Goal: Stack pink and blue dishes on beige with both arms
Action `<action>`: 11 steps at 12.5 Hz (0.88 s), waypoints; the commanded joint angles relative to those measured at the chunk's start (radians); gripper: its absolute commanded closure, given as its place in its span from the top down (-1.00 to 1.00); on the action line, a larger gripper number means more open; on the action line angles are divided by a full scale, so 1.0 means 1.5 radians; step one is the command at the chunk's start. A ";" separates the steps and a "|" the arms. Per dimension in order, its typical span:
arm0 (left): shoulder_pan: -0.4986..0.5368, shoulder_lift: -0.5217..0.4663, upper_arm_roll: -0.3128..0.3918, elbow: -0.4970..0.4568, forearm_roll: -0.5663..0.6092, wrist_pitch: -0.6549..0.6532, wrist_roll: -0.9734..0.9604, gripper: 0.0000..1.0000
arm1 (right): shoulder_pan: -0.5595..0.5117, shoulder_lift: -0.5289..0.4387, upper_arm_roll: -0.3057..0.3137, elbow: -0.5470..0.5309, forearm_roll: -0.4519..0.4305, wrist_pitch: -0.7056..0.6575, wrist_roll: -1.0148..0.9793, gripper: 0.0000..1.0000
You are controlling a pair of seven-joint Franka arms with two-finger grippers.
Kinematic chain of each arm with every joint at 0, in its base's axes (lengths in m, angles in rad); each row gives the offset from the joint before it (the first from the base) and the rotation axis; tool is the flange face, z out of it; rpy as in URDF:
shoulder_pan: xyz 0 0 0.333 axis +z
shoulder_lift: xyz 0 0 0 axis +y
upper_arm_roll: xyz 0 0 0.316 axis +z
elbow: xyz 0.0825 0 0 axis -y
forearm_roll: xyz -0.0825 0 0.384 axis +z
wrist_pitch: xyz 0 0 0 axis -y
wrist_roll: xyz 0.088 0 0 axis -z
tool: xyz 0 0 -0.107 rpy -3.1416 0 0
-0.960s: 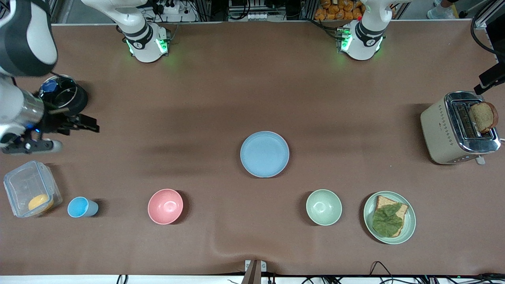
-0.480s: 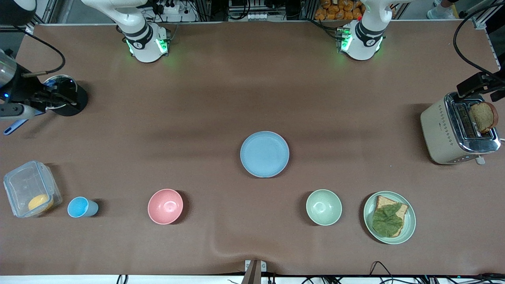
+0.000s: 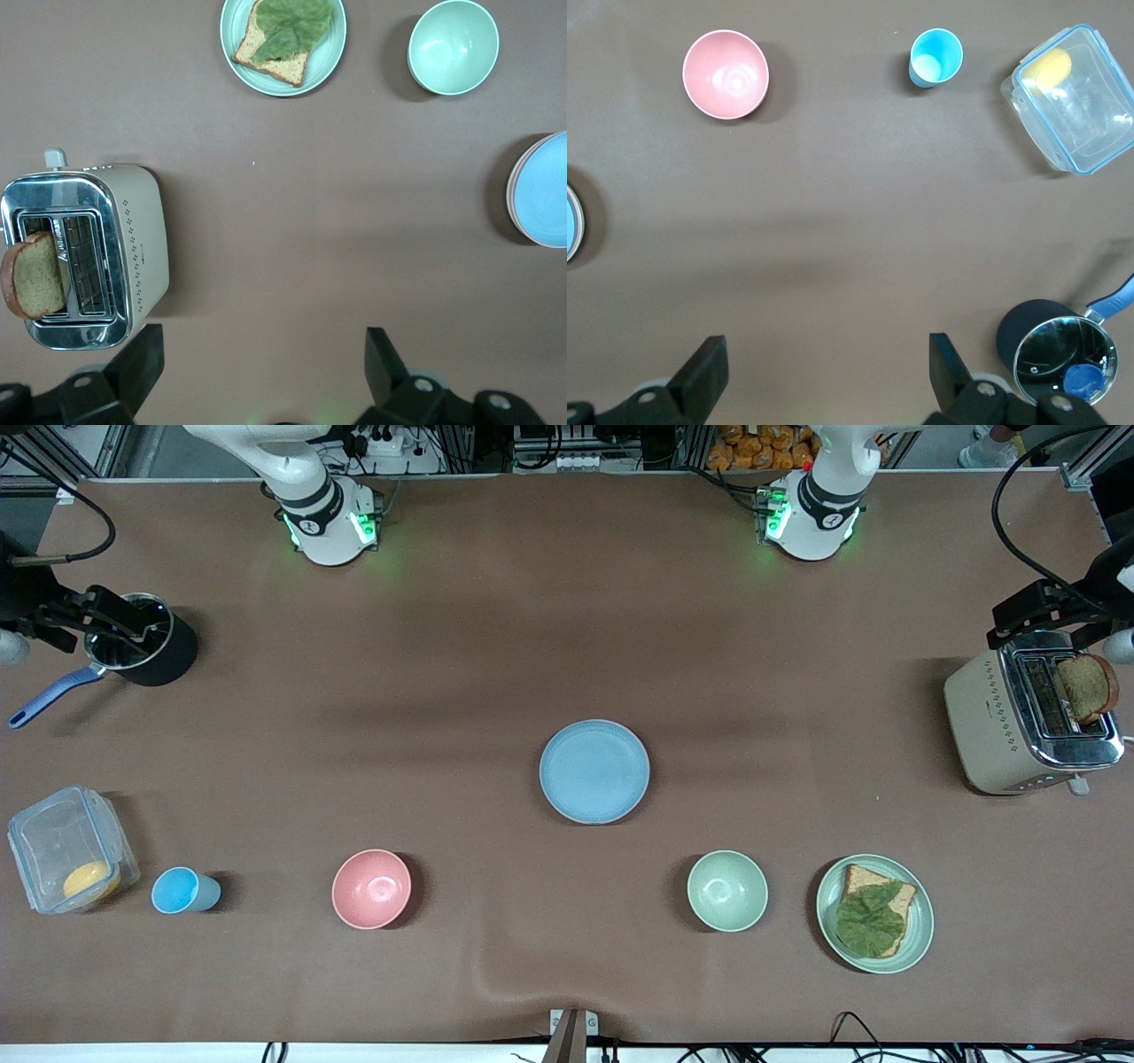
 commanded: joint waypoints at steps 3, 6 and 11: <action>0.001 -0.015 -0.002 -0.004 0.003 -0.009 -0.017 1.00 | -0.004 -0.002 0.010 0.008 -0.010 -0.006 -0.005 1.00; 0.002 -0.016 -0.007 -0.001 0.003 -0.012 -0.017 1.00 | -0.009 -0.006 0.007 0.008 -0.010 -0.011 -0.012 1.00; 0.001 -0.015 -0.020 0.000 0.004 -0.012 -0.017 1.00 | -0.007 -0.011 0.008 0.006 -0.010 -0.016 -0.011 1.00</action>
